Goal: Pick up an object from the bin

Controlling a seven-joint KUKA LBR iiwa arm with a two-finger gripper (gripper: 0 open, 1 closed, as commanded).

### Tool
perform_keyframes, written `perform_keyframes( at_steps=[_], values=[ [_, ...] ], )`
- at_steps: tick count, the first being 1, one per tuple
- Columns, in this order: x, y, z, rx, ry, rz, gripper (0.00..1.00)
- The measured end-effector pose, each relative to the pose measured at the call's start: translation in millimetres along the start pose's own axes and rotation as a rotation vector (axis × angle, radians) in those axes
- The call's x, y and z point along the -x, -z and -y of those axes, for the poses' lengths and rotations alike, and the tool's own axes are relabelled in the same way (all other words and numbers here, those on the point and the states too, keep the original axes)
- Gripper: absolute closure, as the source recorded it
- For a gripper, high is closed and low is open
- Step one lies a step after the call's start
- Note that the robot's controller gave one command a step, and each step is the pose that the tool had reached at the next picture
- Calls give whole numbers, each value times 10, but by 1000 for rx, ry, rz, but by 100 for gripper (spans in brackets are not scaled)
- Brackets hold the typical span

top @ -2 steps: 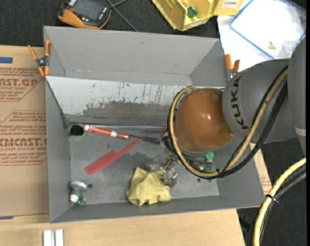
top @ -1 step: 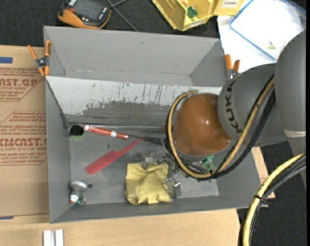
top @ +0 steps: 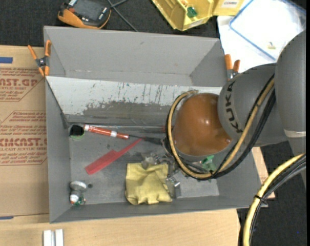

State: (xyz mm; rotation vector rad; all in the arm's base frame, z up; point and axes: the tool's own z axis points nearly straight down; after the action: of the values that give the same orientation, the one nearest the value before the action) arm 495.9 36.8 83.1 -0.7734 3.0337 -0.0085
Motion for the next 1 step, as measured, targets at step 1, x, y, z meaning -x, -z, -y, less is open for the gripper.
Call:
perform_keyframes(
  at_steps=[1],
  values=[
    [-55, 80, -126, 1, -9, 2, 0]
  ],
)
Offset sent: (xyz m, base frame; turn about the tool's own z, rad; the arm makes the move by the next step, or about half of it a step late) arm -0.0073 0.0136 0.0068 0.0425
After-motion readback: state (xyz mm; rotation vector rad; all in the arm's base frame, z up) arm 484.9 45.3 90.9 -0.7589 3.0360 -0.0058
